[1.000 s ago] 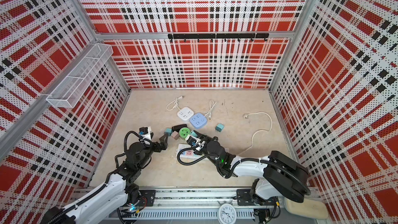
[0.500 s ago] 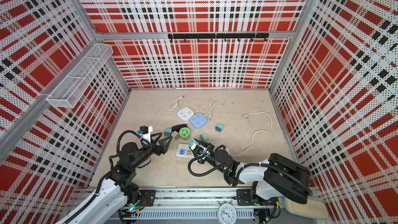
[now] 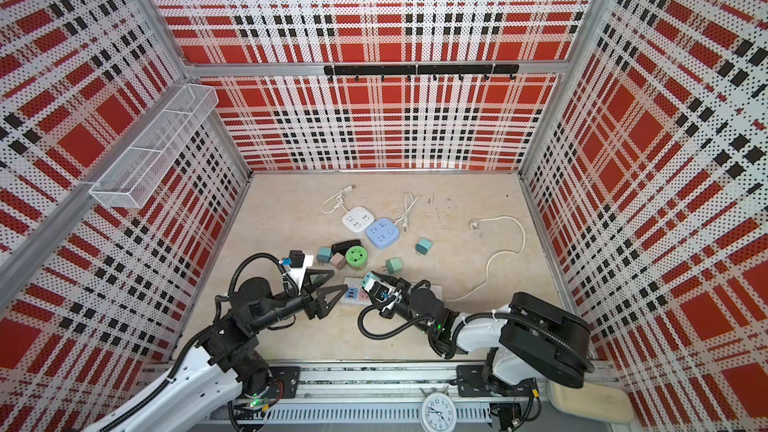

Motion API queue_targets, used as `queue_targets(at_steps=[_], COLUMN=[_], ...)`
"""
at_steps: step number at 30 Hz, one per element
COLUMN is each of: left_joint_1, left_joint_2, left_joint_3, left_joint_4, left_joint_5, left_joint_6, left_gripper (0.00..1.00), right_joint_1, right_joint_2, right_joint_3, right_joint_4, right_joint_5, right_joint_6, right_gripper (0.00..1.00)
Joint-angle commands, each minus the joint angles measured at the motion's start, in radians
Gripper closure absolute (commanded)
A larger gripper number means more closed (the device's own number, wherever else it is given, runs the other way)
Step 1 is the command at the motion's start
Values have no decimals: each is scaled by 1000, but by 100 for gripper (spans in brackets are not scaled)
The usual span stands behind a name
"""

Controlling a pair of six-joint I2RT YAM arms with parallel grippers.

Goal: Insert the plug
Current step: 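Close the left gripper on the teal adapter while the right gripper holds it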

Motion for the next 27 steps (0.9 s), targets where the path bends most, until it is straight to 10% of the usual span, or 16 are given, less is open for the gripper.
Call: queue_targets(at_steps=[1, 17, 27], left_joint_1=[-44, -122, -127], left_joint_2=[42, 288, 399], left_joint_3=[53, 167, 215], left_joint_4=[-15, 2, 10], left_joint_5=[-47, -139, -55], left_joint_6=[38, 106, 136], left_gripper=[16, 15, 33], right_joint_1=[7, 40, 49], right_joint_2=[21, -31, -76], right_joint_3=[17, -45, -55], right_joint_4=[104, 204, 176], right_joint_5=[-24, -93, -64], right_joint_6=[-8, 8, -10], right_gripper=[97, 96, 97])
